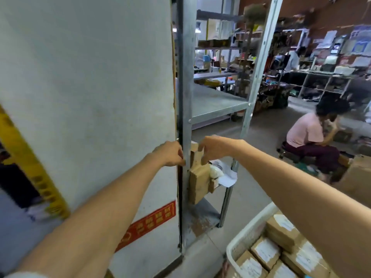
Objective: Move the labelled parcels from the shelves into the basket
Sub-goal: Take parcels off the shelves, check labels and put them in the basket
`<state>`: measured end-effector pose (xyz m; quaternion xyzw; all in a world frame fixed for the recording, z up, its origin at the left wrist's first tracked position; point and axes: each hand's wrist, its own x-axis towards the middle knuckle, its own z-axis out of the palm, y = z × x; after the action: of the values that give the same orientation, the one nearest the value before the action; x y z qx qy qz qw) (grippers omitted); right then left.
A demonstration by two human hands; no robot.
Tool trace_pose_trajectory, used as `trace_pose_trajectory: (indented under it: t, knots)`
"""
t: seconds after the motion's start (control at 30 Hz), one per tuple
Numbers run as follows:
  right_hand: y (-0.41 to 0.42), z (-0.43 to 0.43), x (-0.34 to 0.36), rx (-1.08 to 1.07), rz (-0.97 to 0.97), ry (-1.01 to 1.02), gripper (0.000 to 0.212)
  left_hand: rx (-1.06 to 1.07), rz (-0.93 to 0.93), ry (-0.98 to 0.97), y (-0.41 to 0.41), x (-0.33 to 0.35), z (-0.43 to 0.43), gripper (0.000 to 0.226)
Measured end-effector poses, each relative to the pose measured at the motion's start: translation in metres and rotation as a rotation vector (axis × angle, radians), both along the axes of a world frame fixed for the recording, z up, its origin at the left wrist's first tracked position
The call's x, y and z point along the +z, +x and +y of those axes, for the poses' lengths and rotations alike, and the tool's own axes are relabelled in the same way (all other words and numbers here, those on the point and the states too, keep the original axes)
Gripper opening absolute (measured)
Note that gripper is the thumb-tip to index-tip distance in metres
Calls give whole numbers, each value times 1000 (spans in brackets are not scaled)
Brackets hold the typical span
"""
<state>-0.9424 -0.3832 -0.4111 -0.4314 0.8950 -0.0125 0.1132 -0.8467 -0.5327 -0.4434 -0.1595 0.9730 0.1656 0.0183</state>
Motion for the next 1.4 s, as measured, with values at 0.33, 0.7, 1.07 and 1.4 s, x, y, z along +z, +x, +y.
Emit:
trace_pose_trajectory:
  t: [0.33, 0.7, 1.07, 1.4]
  knots:
    - [184, -158, 12, 589, 3, 2, 57, 581, -97, -14, 248, 6, -85, 35]
    - [420, -216, 54, 1366, -38, -13, 59, 1231, -150, -47, 509, 61, -13, 23]
    - [631, -89, 77, 1965, -16, -137, 61, 1968, -266, -94, 654, 79, 223, 40]
    - [761, 62, 100, 2327, 5, -249, 67, 2269, -332, -226, 726, 121, 386, 43]
